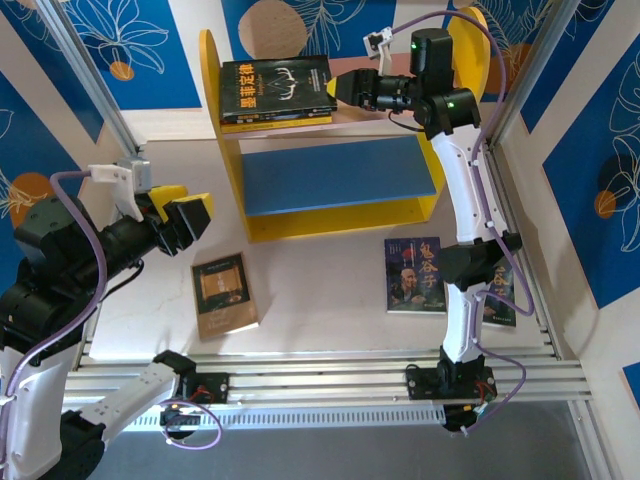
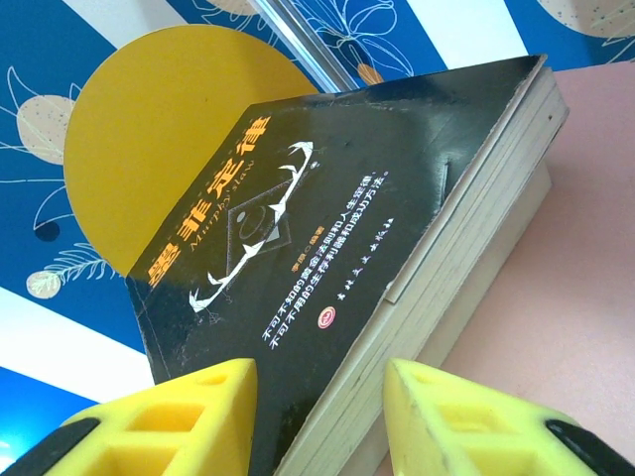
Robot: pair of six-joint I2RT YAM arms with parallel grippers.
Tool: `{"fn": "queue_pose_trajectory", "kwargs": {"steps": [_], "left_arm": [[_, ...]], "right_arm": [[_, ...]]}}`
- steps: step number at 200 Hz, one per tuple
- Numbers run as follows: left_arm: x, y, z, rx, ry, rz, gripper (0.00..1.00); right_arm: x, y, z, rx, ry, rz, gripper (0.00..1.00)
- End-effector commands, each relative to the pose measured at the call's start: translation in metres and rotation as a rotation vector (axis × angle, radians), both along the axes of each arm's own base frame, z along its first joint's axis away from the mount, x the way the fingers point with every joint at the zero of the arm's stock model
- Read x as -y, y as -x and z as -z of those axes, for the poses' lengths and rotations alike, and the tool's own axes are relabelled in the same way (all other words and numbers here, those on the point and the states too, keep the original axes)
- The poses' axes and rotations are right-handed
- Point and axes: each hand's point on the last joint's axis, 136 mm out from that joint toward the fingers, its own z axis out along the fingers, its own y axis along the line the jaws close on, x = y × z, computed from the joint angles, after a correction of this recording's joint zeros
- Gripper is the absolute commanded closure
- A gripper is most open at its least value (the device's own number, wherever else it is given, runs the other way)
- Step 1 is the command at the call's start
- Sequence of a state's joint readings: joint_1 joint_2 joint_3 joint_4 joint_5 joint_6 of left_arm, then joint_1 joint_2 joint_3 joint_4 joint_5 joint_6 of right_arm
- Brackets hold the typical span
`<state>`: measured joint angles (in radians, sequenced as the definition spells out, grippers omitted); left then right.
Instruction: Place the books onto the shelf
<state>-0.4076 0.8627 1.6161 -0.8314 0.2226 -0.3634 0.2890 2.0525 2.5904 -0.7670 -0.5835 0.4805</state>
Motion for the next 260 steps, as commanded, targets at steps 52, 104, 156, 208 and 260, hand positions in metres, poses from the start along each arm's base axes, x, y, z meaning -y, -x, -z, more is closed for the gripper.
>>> {"fn": "queue_pose_trajectory", "kwargs": {"steps": [52,104,156,208,260], "left_arm": [[-0.006,0.001,0.002,0.011,-0.019,-0.025,0.33],[-0.006,0.001,0.001,0.011,-0.019,-0.024,0.33],[-0.006,0.001,0.001,0.011,-0.018,-0.022,0.33],[-0.005,0.0,-0.001,0.012,-0.016,-0.019,0.32],[-0.005,0.0,-0.001,0.011,-0.016,-0.019,0.32]], "right_arm": [[-0.017,0.005,-0.002,0.004,-0.021,-0.055,0.61],[-0.02,0.004,-0.002,0.006,-0.024,-0.055,0.61],[-0.02,0.001,-0.002,0.005,-0.027,-0.051,0.61],[-0.022,-0.001,-0.004,0.007,-0.036,-0.055,0.6],[-0.024,-0.002,-0.002,0.001,-0.044,-0.063,0.6]]}}
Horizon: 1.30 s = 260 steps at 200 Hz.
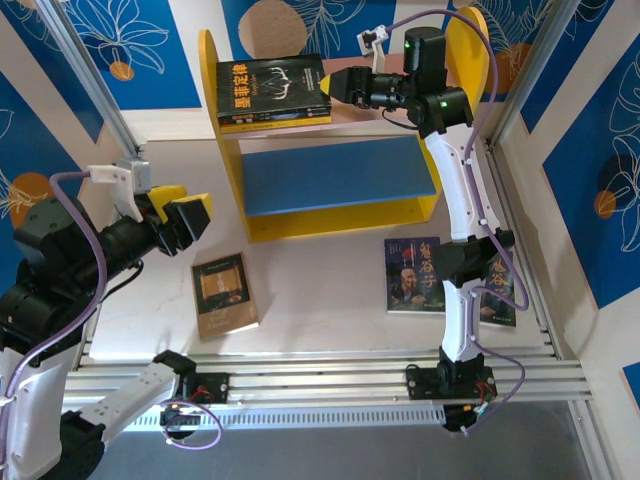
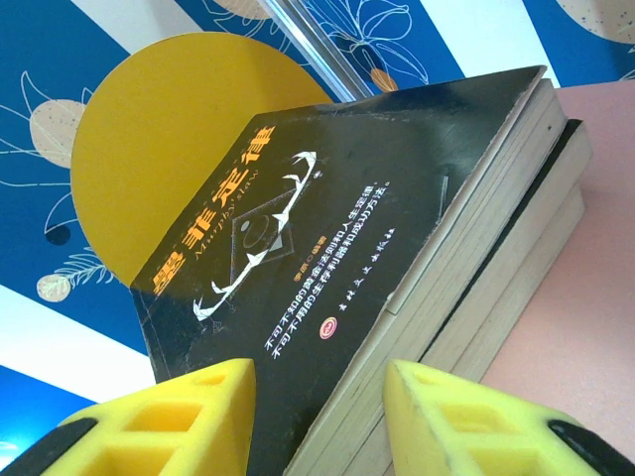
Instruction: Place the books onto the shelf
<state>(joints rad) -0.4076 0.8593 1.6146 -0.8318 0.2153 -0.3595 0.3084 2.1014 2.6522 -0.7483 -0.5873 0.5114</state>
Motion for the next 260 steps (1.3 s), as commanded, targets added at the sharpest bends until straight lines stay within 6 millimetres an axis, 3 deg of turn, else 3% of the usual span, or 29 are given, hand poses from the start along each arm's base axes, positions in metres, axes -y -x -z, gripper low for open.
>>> {"fn": "queue_pose_trajectory", "kwargs": {"steps": [1,142,260], "left_arm": [[-0.003,0.0,-0.001,0.006,-0.014,-0.013,0.32],[-0.007,0.001,0.002,0.006,-0.026,-0.028,0.32],[-0.027,-0.012,0.03,-0.068,-0.082,-0.163,0.32]], "right_arm": [[-0.012,0.002,0.0,-0.002,-0.021,-0.046,0.6],[-0.015,0.004,-0.002,-0.001,-0.024,-0.045,0.6],[0.032,0.008,-0.027,0.044,-0.017,0.044,0.47]]}}
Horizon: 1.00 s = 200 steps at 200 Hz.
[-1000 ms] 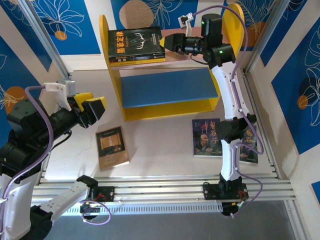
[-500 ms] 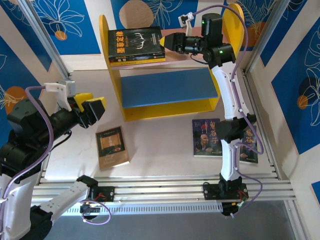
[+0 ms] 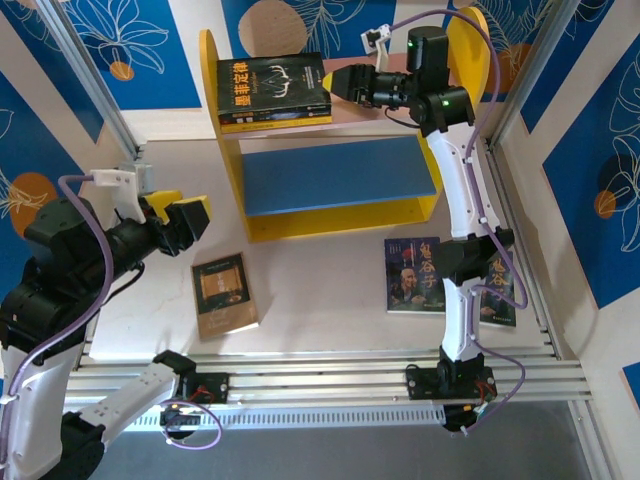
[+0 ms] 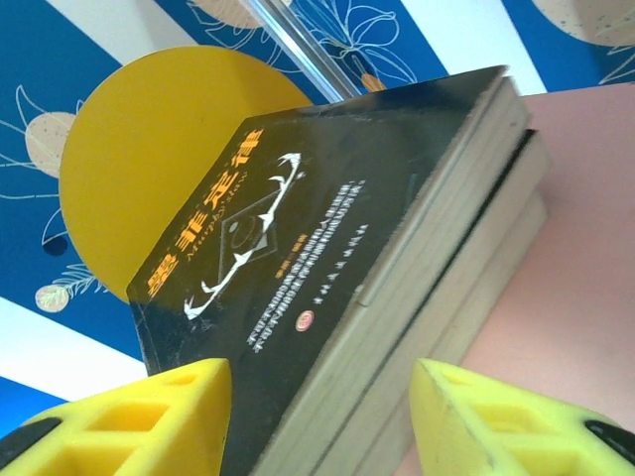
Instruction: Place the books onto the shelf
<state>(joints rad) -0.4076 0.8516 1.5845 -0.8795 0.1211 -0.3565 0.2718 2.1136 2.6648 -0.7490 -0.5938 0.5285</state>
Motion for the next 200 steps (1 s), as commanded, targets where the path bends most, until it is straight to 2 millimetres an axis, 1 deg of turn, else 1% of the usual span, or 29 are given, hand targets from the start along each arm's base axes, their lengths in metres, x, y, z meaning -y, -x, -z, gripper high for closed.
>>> {"fn": "queue_pose_trajectory", "kwargs": {"steps": [1,27,44,56,79,85,92,101,102,123,125,130,141,142,152,163,200], "left_arm": [[-0.014,-0.003,0.009,-0.013,-0.038,-0.072,0.32],[-0.024,-0.006,0.02,-0.046,-0.062,-0.134,0.31],[-0.031,-0.01,0.037,-0.087,-0.076,-0.184,0.32],[-0.036,-0.014,0.054,-0.129,-0.082,-0.225,0.32],[-0.041,-0.021,0.092,-0.201,-0.107,-0.274,0.33],[-0.042,-0.023,0.104,-0.225,-0.118,-0.286,0.33],[-0.044,-0.025,0.116,-0.247,-0.125,-0.302,0.33],[-0.044,-0.027,0.131,-0.275,-0.134,-0.315,0.34],[-0.045,-0.028,0.133,-0.279,-0.135,-0.317,0.34],[-0.047,-0.032,0.165,-0.338,-0.152,-0.349,0.35],[-0.047,-0.032,0.167,-0.343,-0.151,-0.353,0.35],[-0.048,-0.032,0.174,-0.356,-0.152,-0.361,0.35],[-0.048,-0.033,0.19,-0.385,-0.15,-0.374,0.35],[-0.048,-0.033,0.192,-0.387,-0.149,-0.375,0.35],[-0.049,-0.034,0.206,-0.414,-0.15,-0.387,0.34],[-0.05,-0.034,0.223,-0.447,-0.152,-0.402,0.34],[-0.049,-0.031,0.282,-0.566,-0.148,-0.436,0.35]], "right_arm": [[0.017,0.019,-0.029,0.061,-0.008,0.011,0.47],[0.027,0.025,-0.033,0.074,0.006,0.029,0.47],[0.035,0.034,-0.035,0.09,0.032,0.043,0.48],[0.039,0.045,-0.035,0.097,0.055,0.046,0.48],[0.043,0.075,-0.033,0.136,0.093,0.049,0.48],[0.044,0.08,-0.026,0.136,0.108,0.056,0.48],[0.047,0.091,-0.026,0.154,0.116,0.066,0.47],[0.051,0.102,-0.017,0.15,0.131,0.085,0.47],[0.052,0.103,-0.019,0.156,0.131,0.088,0.47],[0.059,0.129,0.013,0.144,0.156,0.135,0.47],[0.06,0.132,0.012,0.152,0.155,0.141,0.47],[0.06,0.136,0.026,0.137,0.164,0.148,0.45],[0.061,0.148,0.049,0.116,0.185,0.167,0.45],[0.062,0.149,0.049,0.118,0.185,0.168,0.45],[0.063,0.156,0.074,0.087,0.209,0.193,0.45],[0.059,0.163,0.099,0.055,0.221,0.195,0.45],[0.042,0.172,0.19,-0.105,0.31,0.179,0.45]]}}
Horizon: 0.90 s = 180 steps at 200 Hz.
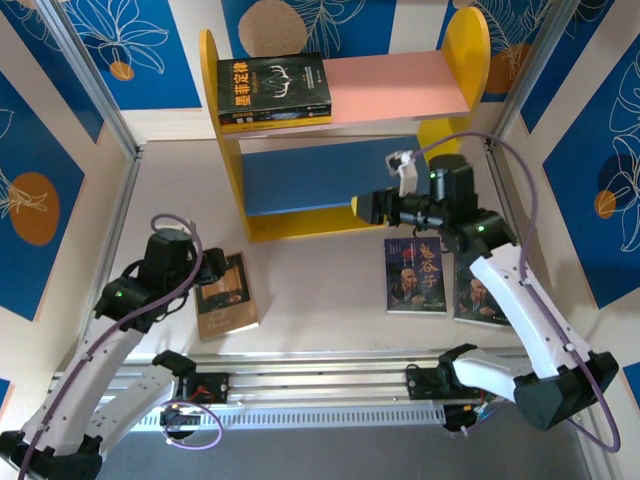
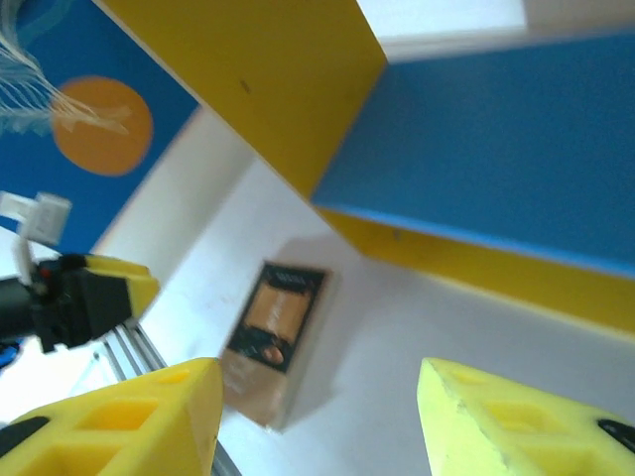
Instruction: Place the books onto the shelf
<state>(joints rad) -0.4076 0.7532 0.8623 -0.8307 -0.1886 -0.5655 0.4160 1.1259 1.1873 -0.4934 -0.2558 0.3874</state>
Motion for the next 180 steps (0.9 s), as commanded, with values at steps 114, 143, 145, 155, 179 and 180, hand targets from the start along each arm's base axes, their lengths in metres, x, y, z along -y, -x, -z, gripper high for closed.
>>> {"fn": "queue_pose_trajectory", "kwargs": {"steps": [114,143,145,155,179,180], "left_arm": [[0.007,0.009,0.132,-0.226,0.091,-0.119,0.39],[0.013,0.008,0.145,-0.244,0.107,-0.112,0.4],[0.013,0.008,0.145,-0.243,0.108,-0.111,0.4],[0.016,0.008,0.149,-0.248,0.113,-0.106,0.4],[0.024,0.006,0.156,-0.254,0.113,-0.09,0.41],[0.025,0.006,0.156,-0.254,0.114,-0.089,0.41]], "right_arm": [[-0.07,0.029,0.198,-0.361,0.157,-0.04,0.46],[-0.075,0.032,0.206,-0.372,0.176,-0.051,0.46],[-0.075,0.033,0.207,-0.373,0.177,-0.052,0.46],[-0.076,0.032,0.208,-0.376,0.182,-0.051,0.46],[-0.077,0.031,0.212,-0.382,0.189,-0.05,0.46],[-0.077,0.031,0.212,-0.382,0.189,-0.05,0.46]]}}
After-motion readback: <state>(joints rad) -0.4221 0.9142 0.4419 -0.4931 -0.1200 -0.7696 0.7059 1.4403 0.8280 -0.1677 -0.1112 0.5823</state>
